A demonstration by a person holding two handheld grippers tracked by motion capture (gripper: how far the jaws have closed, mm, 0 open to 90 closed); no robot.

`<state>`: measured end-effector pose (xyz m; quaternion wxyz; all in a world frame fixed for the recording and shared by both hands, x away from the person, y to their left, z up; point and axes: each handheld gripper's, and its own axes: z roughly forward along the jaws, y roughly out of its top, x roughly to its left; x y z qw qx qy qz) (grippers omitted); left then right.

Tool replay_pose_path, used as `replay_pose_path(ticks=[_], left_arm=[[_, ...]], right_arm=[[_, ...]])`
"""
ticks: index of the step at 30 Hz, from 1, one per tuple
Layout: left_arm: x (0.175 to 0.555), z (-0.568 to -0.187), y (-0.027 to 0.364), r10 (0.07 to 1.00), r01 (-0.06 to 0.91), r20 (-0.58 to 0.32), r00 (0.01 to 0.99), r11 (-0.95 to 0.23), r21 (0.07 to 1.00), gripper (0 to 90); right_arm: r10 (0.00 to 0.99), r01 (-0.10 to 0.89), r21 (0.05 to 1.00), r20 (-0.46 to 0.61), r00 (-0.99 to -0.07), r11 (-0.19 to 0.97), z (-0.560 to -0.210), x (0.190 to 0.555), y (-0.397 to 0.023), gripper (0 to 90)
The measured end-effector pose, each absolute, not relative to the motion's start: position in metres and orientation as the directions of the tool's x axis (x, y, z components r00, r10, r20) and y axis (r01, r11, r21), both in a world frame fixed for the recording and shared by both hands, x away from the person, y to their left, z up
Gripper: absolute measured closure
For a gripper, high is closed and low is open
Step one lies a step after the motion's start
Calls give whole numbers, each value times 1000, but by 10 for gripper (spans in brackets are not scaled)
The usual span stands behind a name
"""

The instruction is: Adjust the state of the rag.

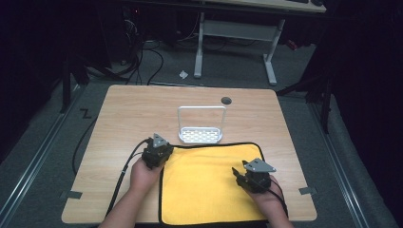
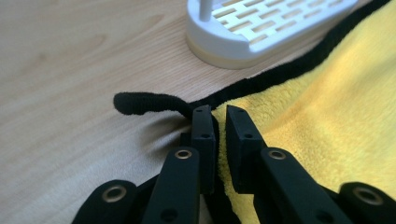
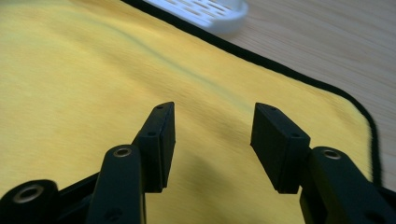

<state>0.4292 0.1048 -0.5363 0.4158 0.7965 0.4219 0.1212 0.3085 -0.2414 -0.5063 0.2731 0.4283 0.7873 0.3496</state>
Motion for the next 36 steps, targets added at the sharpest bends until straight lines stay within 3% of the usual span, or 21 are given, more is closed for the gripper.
replay_pose_path(ticks=[3, 16, 32, 36], left_arm=[[433, -537, 110, 763, 601, -220, 608, -260, 756, 826], [433, -537, 113, 756, 609, -252, 605, -236, 757, 822], [433, -538, 114, 755, 614, -259, 603, -233, 754, 818], [433, -538, 114, 755, 616, -262, 601, -229, 754, 817]], right_arm=[[838, 456, 793, -120, -533, 403, -504, 304, -219, 497], [693, 400, 744, -116, -711, 535, -512, 298, -106, 462], [563, 392, 716, -2, -827, 578, -527, 283, -32, 413], [556, 377, 703, -30, -831, 603, -531, 281, -28, 439]])
